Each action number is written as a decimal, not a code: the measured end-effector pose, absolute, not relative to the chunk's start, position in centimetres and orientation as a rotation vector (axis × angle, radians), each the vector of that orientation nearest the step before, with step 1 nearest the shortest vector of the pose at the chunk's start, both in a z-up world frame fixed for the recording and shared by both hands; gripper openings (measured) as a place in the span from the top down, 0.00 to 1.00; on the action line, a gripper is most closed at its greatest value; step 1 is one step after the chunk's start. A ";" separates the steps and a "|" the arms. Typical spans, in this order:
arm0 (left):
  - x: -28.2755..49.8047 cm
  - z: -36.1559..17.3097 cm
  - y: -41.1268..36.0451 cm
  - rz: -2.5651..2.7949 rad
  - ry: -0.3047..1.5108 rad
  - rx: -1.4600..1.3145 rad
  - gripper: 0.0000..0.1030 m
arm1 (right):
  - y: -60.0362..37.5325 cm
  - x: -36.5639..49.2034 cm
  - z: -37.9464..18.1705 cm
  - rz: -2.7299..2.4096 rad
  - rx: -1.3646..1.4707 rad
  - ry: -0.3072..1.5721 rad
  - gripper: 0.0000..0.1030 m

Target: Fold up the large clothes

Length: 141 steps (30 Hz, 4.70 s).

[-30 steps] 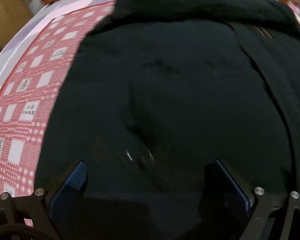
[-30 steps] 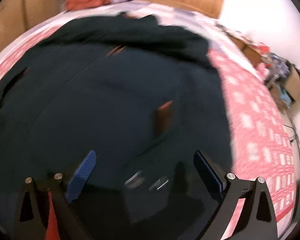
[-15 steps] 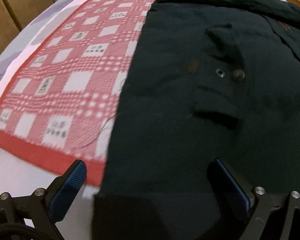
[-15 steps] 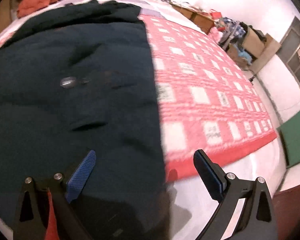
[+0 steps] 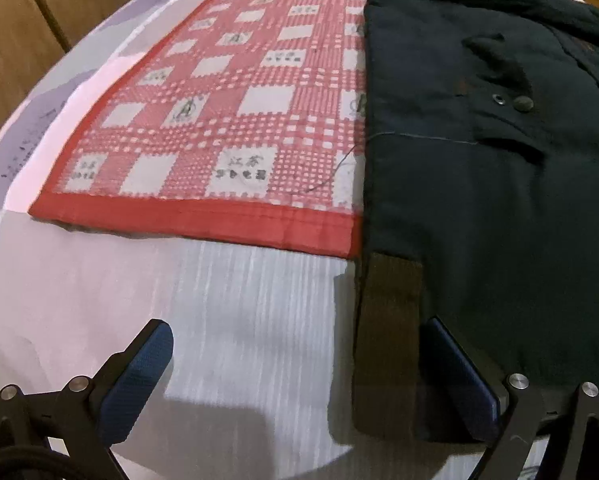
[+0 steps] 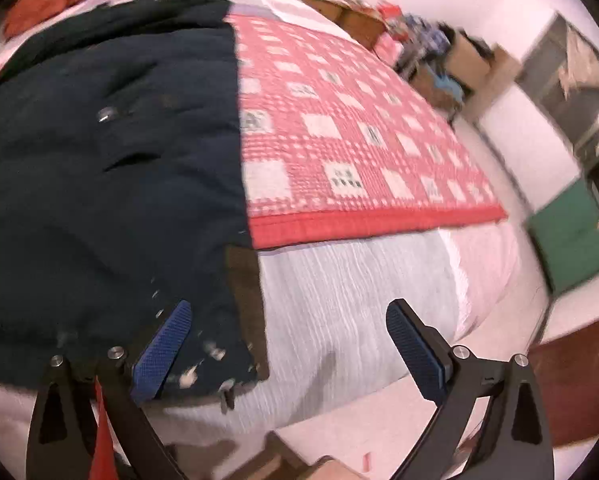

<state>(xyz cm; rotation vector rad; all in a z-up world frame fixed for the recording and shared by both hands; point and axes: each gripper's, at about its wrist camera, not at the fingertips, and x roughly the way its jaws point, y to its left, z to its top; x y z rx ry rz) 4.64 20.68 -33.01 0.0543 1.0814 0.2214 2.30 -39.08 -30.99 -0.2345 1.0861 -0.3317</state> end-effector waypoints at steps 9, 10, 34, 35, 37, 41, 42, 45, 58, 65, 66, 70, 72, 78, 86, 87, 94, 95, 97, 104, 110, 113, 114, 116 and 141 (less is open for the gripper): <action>-0.1 -30.2 22.3 0.286 1.046 0.029 0.00 | -36.1 2.0 -31.2 -0.224 -0.215 1.093 0.04; -0.7 -29.9 22.9 0.304 1.049 0.022 0.00 | -36.1 1.8 -31.1 -0.223 -0.215 1.093 0.04; 3.6 -32.2 21.1 0.285 1.021 -0.009 0.00 | -38.1 -1.4 -30.6 -0.355 -0.257 1.046 0.04; 3.8 -32.1 20.9 0.281 1.012 0.005 0.00 | -38.6 -1.7 -30.8 -0.367 -0.253 1.054 0.04; 4.2 -31.9 20.7 0.277 1.003 0.011 0.00 | -38.7 -1.8 -31.1 -0.377 -0.247 1.066 0.04; 4.4 -32.2 20.6 0.278 1.016 -0.006 0.00 | -38.6 -2.1 -31.7 -0.376 -0.239 1.084 0.04; 4.4 -32.3 20.5 0.280 1.020 -0.006 0.00 | -38.5 -2.2 -31.9 -0.375 -0.245 1.090 0.04; 4.3 -32.4 20.3 0.282 1.024 -0.004 0.00 | -38.8 -2.5 -32.3 -0.388 -0.228 1.098 0.04; 4.8 -32.7 20.3 0.291 1.010 0.010 0.00 | -44.3 1.4 -32.6 -0.445 -0.012 1.027 0.04; 4.5 -35.1 19.3 0.215 1.073 0.029 0.13 | -40.8 2.4 -33.6 -0.377 -0.124 1.050 0.16; 4.7 -35.5 18.8 0.196 1.074 0.039 0.15 | -40.6 2.6 -33.9 -0.369 -0.128 1.053 0.19; 5.7 -35.8 18.2 0.143 1.050 0.053 0.25 | -40.8 3.4 -34.6 -0.335 -0.115 1.068 0.19; 6.3 -36.0 18.1 0.114 1.054 0.037 0.38 | -40.9 3.5 -35.2 -0.319 -0.097 1.070 0.19; 6.1 -35.7 18.1 0.065 1.076 -0.031 0.64 | -42.7 4.1 -35.7 -0.307 0.060 1.152 0.18; 6.5 -34.5 18.2 0.091 1.164 0.029 0.86 | -41.2 3.8 -34.3 -0.235 0.043 1.127 0.82; 6.5 -34.4 17.9 0.096 1.169 0.040 0.86 | -41.5 3.8 -34.1 -0.238 0.065 1.127 0.82; 6.6 -33.8 17.7 0.148 1.185 0.035 0.86 | -41.5 3.6 -33.1 -0.232 0.061 1.118 0.83; 6.6 -33.7 17.7 0.152 1.186 0.039 0.86 | -41.5 3.6 -32.9 -0.228 0.055 1.115 0.83; 6.5 -33.4 17.7 0.154 1.184 0.048 0.86 | -41.6 3.5 -32.6 -0.220 0.054 1.112 0.83; 6.6 -31.8 17.6 0.155 1.170 0.069 0.86 | -41.8 3.3 -31.3 -0.206 0.046 1.100 0.84; 6.0 -29.3 17.4 0.133 1.138 0.094 0.87 | -41.7 2.6 -28.8 -0.181 0.032 1.082 0.84; 5.4 -27.7 17.1 0.121 1.123 0.100 0.87 | -41.5 2.1 -27.1 -0.167 0.023 1.074 0.85; 5.3 -27.4 17.1 0.118 1.122 0.101 0.87 | -41.6 1.9 -26.7 -0.164 0.019 1.073 0.86; 4.7 -26.5 16.9 0.107 1.121 0.102 0.87 | -41.8 1.4 -25.6 -0.158 0.012 1.074 0.87; -7.9 -18.3 17.7 0.061 1.310 0.070 0.86 | -41.7 -12.0 -12.9 -0.163 -0.006 1.284 0.88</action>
